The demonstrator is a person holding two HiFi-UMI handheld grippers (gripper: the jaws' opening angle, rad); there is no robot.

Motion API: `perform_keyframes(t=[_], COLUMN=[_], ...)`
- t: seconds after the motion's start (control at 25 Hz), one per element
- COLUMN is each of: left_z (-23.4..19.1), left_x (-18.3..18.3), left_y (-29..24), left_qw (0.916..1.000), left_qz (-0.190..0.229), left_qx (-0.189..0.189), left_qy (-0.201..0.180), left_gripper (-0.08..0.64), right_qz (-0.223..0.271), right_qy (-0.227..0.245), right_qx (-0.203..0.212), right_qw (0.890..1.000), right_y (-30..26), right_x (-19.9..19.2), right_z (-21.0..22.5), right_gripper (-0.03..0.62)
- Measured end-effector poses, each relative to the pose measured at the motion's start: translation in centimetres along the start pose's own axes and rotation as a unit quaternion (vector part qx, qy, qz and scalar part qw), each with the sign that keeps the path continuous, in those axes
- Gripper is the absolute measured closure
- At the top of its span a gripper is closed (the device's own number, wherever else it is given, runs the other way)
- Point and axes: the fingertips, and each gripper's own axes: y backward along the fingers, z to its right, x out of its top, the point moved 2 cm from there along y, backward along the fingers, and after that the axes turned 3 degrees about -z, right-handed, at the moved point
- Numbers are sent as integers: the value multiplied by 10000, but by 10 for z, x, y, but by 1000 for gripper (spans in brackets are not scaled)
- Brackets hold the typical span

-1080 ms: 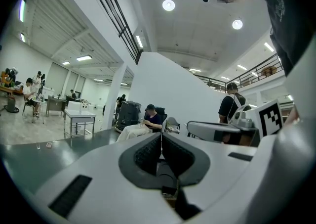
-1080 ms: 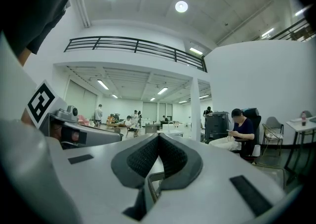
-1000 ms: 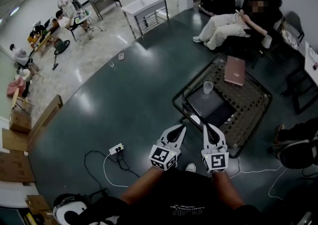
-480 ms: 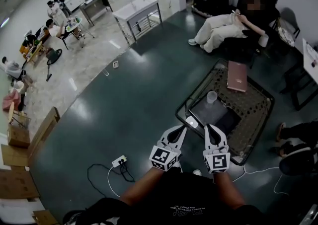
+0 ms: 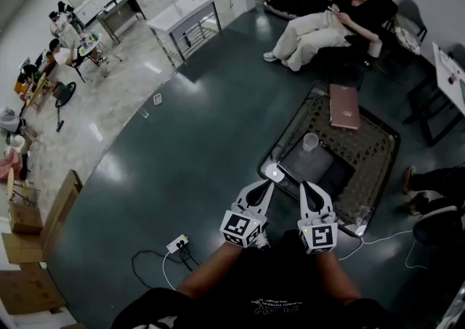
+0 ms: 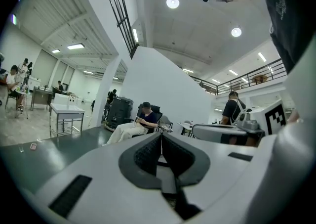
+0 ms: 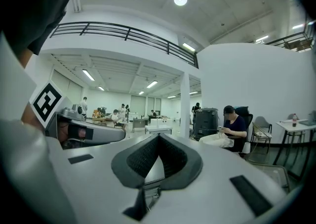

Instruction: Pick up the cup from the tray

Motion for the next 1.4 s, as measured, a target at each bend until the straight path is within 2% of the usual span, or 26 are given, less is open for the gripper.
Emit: perform_keyframes(t=[0.4, 0.68, 1.0, 1.2, 1.4], left_z=[-11, -13, -15, -12, -13], left_x=[0, 4, 0, 4, 4], left_y=[-40, -90, -148, -175, -189], left_qw=[9997, 9992, 9981, 9982, 9980], left_qz=[-191, -323, -529, -476, -493], left_qx=[-104, -151, -138, -91, -93], left_qy=[-114, -172, -296, -359, -372], left_gripper=[549, 549, 549, 549, 549], right_qz=[19, 109, -58, 112, 37], right_qy=[-78, -144, -303, -359, -418], right_qx=[-68, -70, -126, -97, -243], right_qw=[9999, 9998, 9994, 9992, 9988], right_y=[-32, -59, -77, -88, -89], right_x=[1, 7, -11, -12, -22], right_z=[34, 76, 132, 153, 172], right_gripper=[595, 595, 595, 595, 595])
